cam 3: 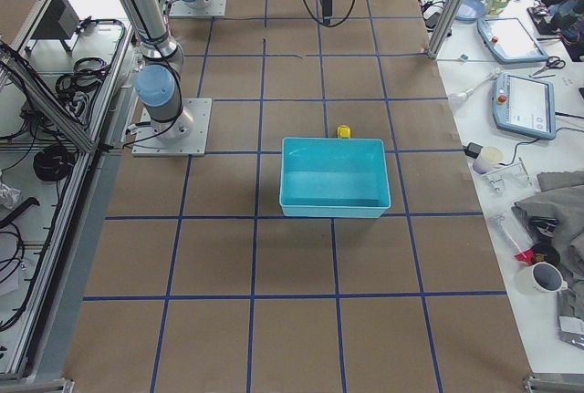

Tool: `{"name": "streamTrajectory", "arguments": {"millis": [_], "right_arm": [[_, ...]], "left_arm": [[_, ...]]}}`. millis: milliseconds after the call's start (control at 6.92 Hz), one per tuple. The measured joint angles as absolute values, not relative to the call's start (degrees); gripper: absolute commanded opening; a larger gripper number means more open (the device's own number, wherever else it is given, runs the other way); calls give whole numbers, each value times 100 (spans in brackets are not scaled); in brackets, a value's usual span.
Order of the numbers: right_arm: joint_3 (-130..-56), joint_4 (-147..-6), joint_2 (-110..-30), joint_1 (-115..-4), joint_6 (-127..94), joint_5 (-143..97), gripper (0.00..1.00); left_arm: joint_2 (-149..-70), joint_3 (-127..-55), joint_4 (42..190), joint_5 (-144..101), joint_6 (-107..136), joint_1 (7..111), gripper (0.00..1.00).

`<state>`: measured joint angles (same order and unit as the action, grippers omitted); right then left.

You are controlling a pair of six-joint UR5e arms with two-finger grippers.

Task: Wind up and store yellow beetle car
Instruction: 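Raise the left gripper away while the right gripper moves toward the car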

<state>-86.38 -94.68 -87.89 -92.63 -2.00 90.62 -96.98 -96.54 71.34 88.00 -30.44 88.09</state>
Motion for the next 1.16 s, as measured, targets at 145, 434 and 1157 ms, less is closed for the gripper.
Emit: {"name": "streamTrajectory", "arguments": {"millis": [145,434,1157], "right_arm": [[-8627,-9474,-8781,-9263,-197,9059,100],[-8621,-9480,-8746,-9242,-205,9090,100],[-8822,-9603,-7903,-8433,-65,9161,100]], "left_arm": [[-9517,-9647,7274,8872,-2419,8812,100],[-9125,-9626,7613,9223,-1823,8810,100],[-8829,-9116,8449,9256,-571,8807,100]]}}
